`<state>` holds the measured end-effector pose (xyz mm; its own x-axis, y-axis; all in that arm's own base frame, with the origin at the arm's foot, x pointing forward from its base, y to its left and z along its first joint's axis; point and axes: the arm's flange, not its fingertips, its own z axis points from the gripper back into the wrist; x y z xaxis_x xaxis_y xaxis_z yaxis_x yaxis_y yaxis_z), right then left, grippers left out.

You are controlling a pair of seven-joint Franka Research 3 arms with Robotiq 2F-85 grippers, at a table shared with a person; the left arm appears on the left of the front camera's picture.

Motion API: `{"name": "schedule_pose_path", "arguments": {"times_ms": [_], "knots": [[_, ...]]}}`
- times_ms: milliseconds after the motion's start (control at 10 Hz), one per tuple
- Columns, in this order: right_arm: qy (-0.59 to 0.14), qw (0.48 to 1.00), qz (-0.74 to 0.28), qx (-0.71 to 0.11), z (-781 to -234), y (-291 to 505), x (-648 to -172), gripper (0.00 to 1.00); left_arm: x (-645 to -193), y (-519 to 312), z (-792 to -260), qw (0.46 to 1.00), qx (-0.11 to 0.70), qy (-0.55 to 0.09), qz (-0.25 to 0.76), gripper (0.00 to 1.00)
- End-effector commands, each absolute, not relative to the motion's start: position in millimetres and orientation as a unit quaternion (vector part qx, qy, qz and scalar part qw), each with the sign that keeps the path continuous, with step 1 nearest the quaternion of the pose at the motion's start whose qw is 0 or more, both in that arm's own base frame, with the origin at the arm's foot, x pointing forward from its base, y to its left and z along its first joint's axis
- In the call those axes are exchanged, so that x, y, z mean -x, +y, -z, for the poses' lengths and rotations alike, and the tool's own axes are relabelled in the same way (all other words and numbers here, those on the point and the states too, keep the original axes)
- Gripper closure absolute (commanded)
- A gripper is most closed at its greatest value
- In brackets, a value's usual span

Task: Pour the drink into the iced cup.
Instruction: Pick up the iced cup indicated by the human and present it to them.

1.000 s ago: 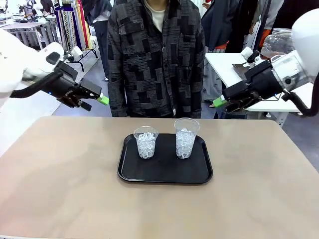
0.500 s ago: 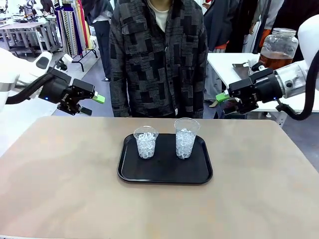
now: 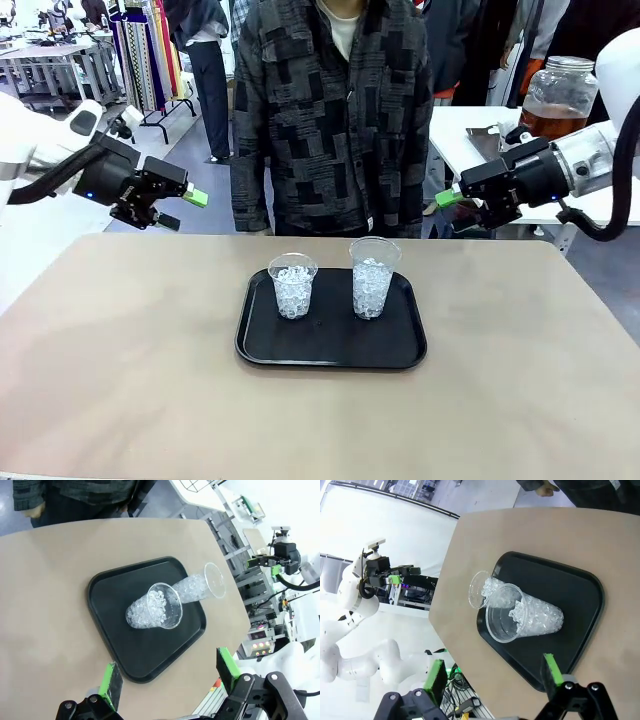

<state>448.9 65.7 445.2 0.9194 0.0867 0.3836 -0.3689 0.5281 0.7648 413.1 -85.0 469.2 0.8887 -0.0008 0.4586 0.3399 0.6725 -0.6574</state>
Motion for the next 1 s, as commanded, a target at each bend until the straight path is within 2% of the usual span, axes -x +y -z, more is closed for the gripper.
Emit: {"name": "schedule_pose_path", "arguments": {"times_ms": [0, 200, 500, 900], "knots": [[-0.151, 0.861, -0.133, -0.468, -445, 66, -449, 0.00, -414, -85, -469, 0.888, 0.394, -0.216, 0.095, 0.00], [-0.114, 0.837, -0.080, -0.529, -444, 45, -470, 0.00, -429, -52, -464, 0.854, 0.489, -0.165, 0.061, 0.00], [-0.061, 0.808, -0.051, -0.584, -427, 26, -490, 0.00, -445, -25, -441, 0.821, 0.557, -0.122, 0.038, 0.00], [0.001, 0.757, -0.005, -0.653, -392, 6, -513, 0.00, -463, -1, -405, 0.776, 0.621, -0.105, 0.031, 0.00]]}}
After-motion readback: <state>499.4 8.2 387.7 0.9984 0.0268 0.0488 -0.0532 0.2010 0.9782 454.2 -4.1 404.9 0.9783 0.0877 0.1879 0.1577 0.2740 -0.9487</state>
